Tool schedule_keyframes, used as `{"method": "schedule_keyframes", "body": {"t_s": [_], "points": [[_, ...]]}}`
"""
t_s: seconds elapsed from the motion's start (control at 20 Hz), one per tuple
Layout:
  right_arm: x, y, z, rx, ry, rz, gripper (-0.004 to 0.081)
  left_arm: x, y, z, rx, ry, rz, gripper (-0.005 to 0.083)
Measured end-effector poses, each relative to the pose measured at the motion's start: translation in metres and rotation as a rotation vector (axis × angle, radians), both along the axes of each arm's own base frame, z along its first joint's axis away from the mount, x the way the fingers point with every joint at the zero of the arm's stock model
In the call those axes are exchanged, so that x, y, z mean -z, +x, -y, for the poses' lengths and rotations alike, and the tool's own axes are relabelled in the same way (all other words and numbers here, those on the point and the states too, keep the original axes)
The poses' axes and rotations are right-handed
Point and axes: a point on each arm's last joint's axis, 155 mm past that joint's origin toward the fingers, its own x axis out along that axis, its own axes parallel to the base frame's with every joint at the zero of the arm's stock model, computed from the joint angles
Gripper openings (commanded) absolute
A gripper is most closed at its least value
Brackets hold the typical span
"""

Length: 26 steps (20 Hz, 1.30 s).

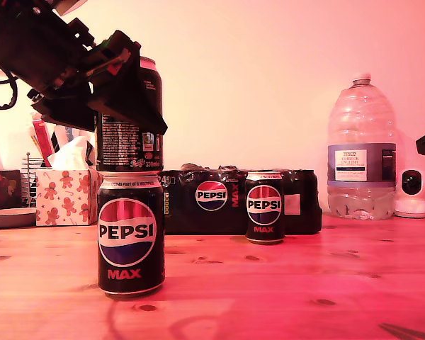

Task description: Stack up the Pepsi cans on top of each other

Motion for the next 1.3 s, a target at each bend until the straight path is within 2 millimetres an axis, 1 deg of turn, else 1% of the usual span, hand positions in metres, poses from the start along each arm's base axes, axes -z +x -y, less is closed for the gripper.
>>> {"method": "schedule_keyframes", "body": {"t_s": [0.2, 0.45, 0.65, 0.75, 0.95, 1.0, 1.15, 1.25, 1.3], "points": [[0.0, 0.0, 0.001, 0.004, -0.001, 0.001, -0.0013, -0.015, 0.006, 0.002, -0.017, -0.032, 0.023, 0.0787], [0.0, 0.001, 0.001, 0.005, -0.001, 0.001, -0.0013, -0.018, 0.007, 0.003, -0.019, -0.038, 0.03, 0.0787], [0.0, 0.001, 0.001, 0.005, -0.001, 0.001, -0.0013, -0.029, 0.011, 0.005, -0.019, -0.059, 0.059, 0.0787], [0.0, 0.001, 0.001, 0.005, -0.001, 0.001, -0.0013, -0.042, 0.014, 0.008, -0.019, -0.075, 0.082, 0.0787], [0.0, 0.001, 0.001, 0.005, -0.001, 0.001, -0.0013, -0.082, 0.023, 0.014, -0.018, -0.124, 0.151, 0.0787], [0.0, 0.001, 0.001, 0.005, -0.001, 0.001, -0.0013, -0.088, 0.024, 0.015, -0.018, -0.129, 0.159, 0.0787], [0.0, 0.001, 0.001, 0.01, -0.001, 0.003, -0.0013, -0.098, 0.025, 0.015, -0.011, -0.115, 0.17, 0.078], [-0.002, 0.005, 0.006, 0.043, -0.004, 0.011, -0.0013, -0.108, 0.026, 0.015, -0.006, -0.105, 0.192, 0.0774], [-0.004, 0.007, 0.009, 0.061, -0.003, 0.022, -0.0013, -0.115, 0.028, 0.015, -0.008, -0.102, 0.209, 0.0734]]}}
